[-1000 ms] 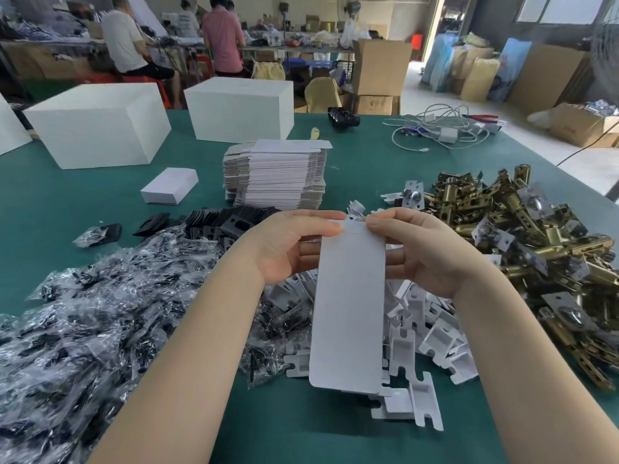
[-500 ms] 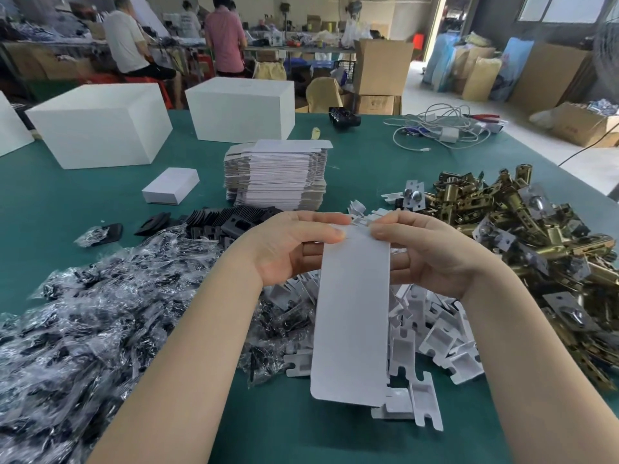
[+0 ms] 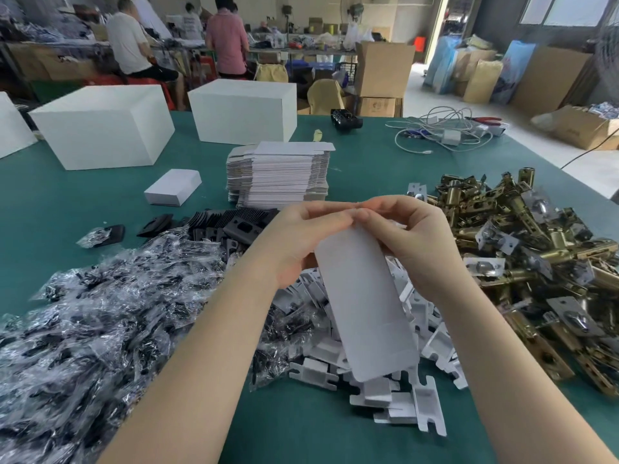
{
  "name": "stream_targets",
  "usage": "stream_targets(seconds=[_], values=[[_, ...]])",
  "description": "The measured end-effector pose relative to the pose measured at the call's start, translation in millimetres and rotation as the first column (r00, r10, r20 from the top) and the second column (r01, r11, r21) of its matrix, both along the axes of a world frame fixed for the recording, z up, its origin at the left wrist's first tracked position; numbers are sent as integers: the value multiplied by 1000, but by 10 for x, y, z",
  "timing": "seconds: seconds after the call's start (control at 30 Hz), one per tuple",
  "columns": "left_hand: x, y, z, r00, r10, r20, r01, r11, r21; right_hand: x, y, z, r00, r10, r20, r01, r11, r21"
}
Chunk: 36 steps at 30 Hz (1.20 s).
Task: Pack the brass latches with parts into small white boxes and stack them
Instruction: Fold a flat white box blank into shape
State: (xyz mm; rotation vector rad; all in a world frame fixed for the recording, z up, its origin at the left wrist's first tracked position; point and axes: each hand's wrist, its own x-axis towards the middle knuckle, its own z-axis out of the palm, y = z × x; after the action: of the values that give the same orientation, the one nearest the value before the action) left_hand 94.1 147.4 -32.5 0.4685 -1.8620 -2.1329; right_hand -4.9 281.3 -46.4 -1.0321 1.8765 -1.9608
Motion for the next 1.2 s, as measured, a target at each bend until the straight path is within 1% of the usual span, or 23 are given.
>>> stream_targets(seconds=[0.1,0.17,0.27,0.4,0.5,0.6,0.67,0.73,0.83,0.9,1.0,1.1,1.2], values=[[-15,-1,15,995,93,-35,-91,995,48,8,0,-25,999,28,43,-27,1000,-16],[-32,-1,-2,991,113,-69,-112,993,21,23,-17,-39,999,-1,34,2,1000,-21],[-31,9,-16,989,75,-128,-79,996,-33,45,-30,-25,997,-71,32,72,997,-41],[0,-14,3,989,-5,-147,-3,999,-49,44,1,2,995,-63,79,66,997,-39],[-7,-32,-3,992,18,-123,-22,999,-26,57,2,18,996,-29,88,33,998,-54],[-27,-40,-18,991,30,-134,-33,999,-23,79,-10,24,995,-47,85,54,995,-89],[-20,-49,-20,986,-29,-164,18,997,-72,69,-5,31,995,-71,72,78,992,-103],[15,-82,-15,976,-128,-178,100,982,-161,43,17,30,994,-72,81,81,991,-103],[43,-146,-38,964,-231,-129,184,937,-297,3,38,4,993,-63,97,71,994,-83],[23,-146,-47,972,-190,-139,138,939,-315,-10,36,-2,991,-59,117,70,994,-87],[-26,-125,-85,969,-33,-243,-19,978,-208,-39,58,35,982,-73,174,100,983,-157],[-66,-89,-141,959,2,-282,-48,987,-156,-47,72,40,984,-125,127,145,976,-165],[-79,-63,-154,953,76,-295,-138,971,-195,-33,48,10,982,-156,103,172,970,-171]])
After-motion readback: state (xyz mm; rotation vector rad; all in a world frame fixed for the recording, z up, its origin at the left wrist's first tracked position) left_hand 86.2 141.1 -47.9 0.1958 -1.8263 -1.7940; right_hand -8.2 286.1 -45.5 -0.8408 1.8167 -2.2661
